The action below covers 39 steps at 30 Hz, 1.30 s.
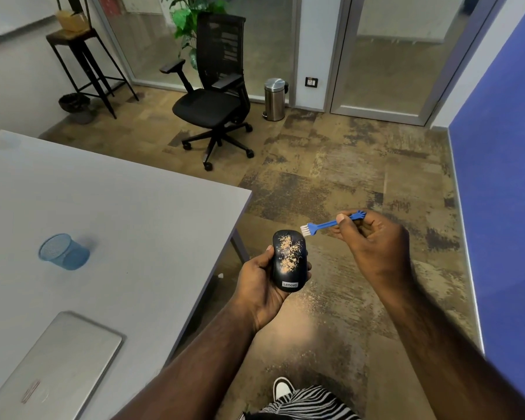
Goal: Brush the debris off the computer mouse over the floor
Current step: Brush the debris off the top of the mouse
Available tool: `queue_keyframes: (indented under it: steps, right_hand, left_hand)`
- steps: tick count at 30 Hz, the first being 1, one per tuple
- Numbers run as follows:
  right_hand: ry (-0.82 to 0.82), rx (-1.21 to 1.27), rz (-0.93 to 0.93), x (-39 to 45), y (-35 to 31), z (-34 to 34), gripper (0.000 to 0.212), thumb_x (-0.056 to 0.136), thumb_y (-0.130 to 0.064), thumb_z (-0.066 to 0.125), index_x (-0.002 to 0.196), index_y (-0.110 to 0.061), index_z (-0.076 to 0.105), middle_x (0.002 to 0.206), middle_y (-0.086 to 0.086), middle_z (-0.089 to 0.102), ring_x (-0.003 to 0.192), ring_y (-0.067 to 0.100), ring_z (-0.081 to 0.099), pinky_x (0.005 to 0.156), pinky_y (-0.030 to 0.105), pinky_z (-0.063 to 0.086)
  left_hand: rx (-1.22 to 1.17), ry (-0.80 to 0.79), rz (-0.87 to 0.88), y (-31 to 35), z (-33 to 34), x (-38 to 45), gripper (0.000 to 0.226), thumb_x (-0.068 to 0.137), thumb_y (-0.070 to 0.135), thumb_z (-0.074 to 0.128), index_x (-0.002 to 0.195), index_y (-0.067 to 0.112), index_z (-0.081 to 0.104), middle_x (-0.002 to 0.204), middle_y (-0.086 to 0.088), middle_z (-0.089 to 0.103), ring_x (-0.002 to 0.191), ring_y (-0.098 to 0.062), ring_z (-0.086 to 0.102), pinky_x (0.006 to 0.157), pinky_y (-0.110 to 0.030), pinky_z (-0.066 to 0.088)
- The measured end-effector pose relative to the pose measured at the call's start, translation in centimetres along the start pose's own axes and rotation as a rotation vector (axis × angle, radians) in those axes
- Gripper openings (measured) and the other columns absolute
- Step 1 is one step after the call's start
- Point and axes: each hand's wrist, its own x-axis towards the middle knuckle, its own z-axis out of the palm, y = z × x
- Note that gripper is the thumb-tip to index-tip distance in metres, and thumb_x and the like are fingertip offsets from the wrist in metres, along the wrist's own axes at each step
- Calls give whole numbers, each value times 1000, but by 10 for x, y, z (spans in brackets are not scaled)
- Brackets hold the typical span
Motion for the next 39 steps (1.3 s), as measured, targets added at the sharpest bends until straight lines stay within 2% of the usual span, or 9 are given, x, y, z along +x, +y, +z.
queue_keyframes:
  steps: [3,8,13,20,25,29,31,36,39]
  right_hand:
    - [-53,56,-9,-6,0,-3,20,88,-18,72,86,-38,70,78,-5,76,76,18,76,74,47,63]
    - [-32,-15,-2,-4,4,-8,16,87,-26,71,86,-42,68,78,-4,75,75,19,76,69,51,62]
    - [-55,62,-16,-6,-2,-9,21,88,-19,71,85,-39,70,77,-6,76,74,17,76,72,49,63]
    - [-33,29,-10,-3,1,-12,15,87,-25,71,86,-40,70,78,0,76,75,24,76,69,54,61]
    - [-109,23,-20,-7,-3,-10,11,88,-20,71,91,-31,72,79,-1,76,74,17,76,72,48,63]
    - [-56,-29,-19,-5,-1,-11,15,88,-24,71,88,-39,69,75,-1,75,72,24,75,66,53,61]
    - [-45,21,-12,-4,-1,-14,18,87,-22,71,86,-39,69,75,-3,75,72,21,76,68,53,62]
    - [-198,34,-40,-12,-7,-16,23,86,-13,72,84,-36,71,78,-9,77,69,14,75,69,48,62]
    - [-179,6,-43,-11,-6,-13,23,86,-17,73,83,-39,71,76,-6,76,70,16,75,69,49,62]
  left_hand:
    - [-7,0,-1,1,-2,1,54,103,33,29,133,-7,50,123,-28,60,93,-37,64,83,-44,56]
    - [-14,9,-5,-1,-3,1,53,103,32,30,134,-6,49,125,-29,60,92,-38,65,79,-43,59]
    - [-4,-1,-9,-1,-1,0,53,103,32,30,133,-6,50,123,-27,60,93,-37,64,77,-42,59]
    - [19,0,-3,-2,-1,-2,53,103,31,29,133,-7,50,123,-28,59,92,-36,64,81,-43,57]
    - [20,7,0,-3,0,-2,52,103,32,29,130,-6,52,123,-27,59,92,-36,63,83,-43,55]
    - [19,19,2,-4,0,-3,52,103,32,30,131,-7,51,123,-28,59,91,-37,64,82,-44,55]
    - [8,23,3,-3,0,-3,53,103,32,29,132,-7,51,121,-28,60,91,-37,64,83,-44,55]
    - [-4,38,2,-2,1,-3,49,103,32,30,123,-5,56,110,-29,64,90,-37,63,77,-42,58]
    - [1,30,0,-1,2,-3,50,103,32,30,124,-6,55,113,-30,63,90,-37,63,76,-41,58]
